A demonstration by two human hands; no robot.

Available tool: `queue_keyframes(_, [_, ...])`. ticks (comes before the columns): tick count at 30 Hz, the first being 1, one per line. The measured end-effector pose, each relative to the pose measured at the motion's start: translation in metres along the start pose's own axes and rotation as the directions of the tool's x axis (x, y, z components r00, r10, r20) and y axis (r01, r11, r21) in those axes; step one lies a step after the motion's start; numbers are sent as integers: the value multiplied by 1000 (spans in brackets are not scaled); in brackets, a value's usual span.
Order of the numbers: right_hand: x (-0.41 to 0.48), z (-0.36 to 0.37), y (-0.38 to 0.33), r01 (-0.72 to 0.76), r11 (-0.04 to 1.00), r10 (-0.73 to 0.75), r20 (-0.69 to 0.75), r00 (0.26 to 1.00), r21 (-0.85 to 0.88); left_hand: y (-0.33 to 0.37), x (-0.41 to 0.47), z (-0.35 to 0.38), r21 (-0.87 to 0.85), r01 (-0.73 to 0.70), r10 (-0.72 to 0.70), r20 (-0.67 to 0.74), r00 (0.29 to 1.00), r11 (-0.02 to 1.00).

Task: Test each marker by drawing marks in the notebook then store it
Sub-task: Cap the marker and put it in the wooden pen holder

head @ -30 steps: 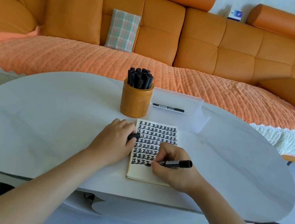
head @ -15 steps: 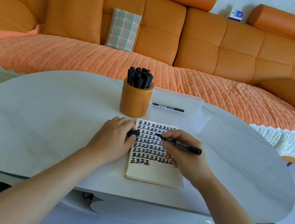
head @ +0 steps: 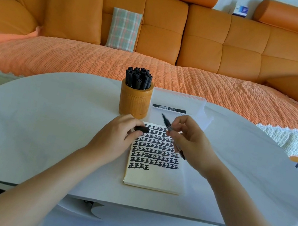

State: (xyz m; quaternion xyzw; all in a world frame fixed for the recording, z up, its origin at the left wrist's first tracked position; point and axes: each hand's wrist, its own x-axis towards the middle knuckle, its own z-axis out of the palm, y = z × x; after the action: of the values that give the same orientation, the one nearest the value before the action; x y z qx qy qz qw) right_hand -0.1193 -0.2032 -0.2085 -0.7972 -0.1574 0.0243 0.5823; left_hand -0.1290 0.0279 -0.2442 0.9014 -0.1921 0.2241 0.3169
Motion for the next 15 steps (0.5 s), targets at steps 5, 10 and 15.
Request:
queue_keyframes(5, [-1, -1, 6, 28, 935, -57, -73, 996, -353, 1, 3, 2, -8, 4, -4, 9, 1000, 1000])
queue_keyframes(10, [-4, 2, 6, 51, 874, -108, -90, 990, -483, 2, 3, 2, -5, 2, -2, 12, 1000, 1000])
queue_keyframes(15, [-4, 5, 6, 118, 799, -163, -22, 986, -590, 3, 3, 2, -15, -8, 8, 44, 999, 1000])
